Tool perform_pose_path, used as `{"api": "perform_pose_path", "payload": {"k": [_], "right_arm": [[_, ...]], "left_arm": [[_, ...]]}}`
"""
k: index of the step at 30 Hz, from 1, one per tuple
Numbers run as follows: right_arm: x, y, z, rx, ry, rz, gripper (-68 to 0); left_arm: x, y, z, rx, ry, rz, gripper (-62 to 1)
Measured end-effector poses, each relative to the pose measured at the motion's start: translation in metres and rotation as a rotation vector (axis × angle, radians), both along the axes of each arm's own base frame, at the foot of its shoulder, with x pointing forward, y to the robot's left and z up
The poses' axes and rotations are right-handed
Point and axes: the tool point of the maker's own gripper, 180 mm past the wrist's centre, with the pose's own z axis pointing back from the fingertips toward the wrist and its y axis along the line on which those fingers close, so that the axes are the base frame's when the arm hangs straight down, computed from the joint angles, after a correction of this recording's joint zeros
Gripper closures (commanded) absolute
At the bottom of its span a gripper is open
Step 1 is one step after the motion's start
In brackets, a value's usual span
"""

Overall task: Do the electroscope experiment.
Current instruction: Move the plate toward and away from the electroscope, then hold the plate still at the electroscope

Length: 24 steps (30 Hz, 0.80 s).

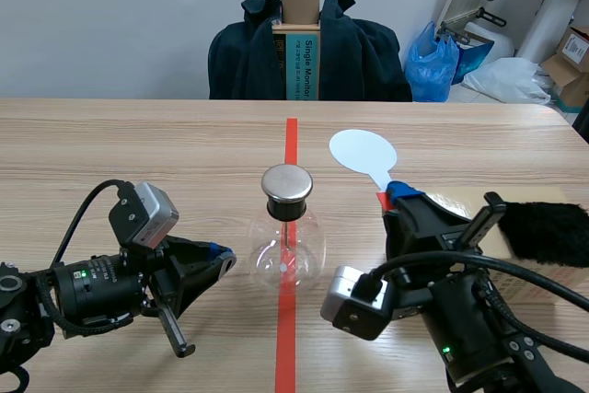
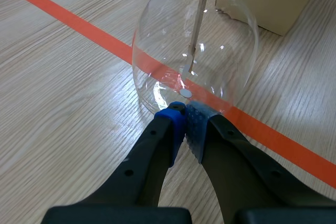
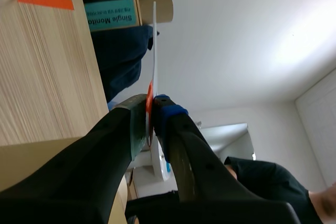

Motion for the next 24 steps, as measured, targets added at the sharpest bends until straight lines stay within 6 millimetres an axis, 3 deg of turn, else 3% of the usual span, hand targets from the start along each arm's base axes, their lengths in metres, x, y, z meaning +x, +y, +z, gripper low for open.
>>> {"api": "perform_pose_path", "payload": {"k": [13,24], "right_arm": [[-0.018,0.034,0.002,-0.026,-0.026,0.209,-0.7],[-0.022,0.038,0.002,-0.029,-0.03,0.241,-0.7]], "left_arm": [[0.0,0.0,0.0,0.0,0.0,0.0,-3.0],[0.0,0.0,0.0,0.0,0.0,0.0,-3.0]]}}
